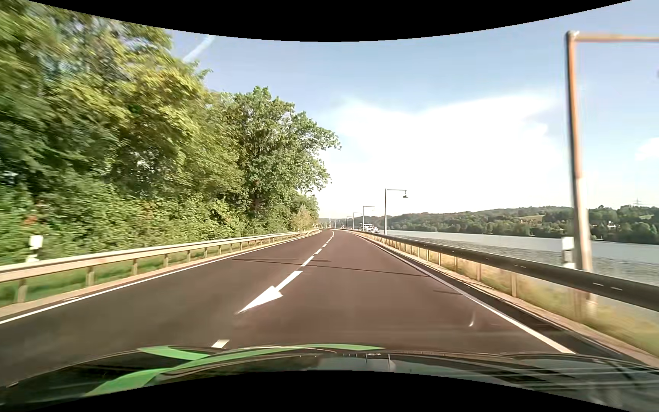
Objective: Follow the waypoints while adhering to traffic rules and regulations
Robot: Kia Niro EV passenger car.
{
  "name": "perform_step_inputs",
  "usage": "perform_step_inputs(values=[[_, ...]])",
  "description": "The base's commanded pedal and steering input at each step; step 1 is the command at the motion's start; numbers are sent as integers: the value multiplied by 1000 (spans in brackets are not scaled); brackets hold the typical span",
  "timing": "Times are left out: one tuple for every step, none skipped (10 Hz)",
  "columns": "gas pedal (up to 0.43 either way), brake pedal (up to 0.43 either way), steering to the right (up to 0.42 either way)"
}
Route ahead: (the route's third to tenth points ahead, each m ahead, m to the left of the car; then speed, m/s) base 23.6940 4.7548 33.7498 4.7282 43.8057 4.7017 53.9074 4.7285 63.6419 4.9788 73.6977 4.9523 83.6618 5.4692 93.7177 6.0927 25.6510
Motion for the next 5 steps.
perform_step_inputs(values=[[220, 0, -3], [220, 0, -4], [220, 0, -3], [228, 0, -3], [228, 0, -3]])
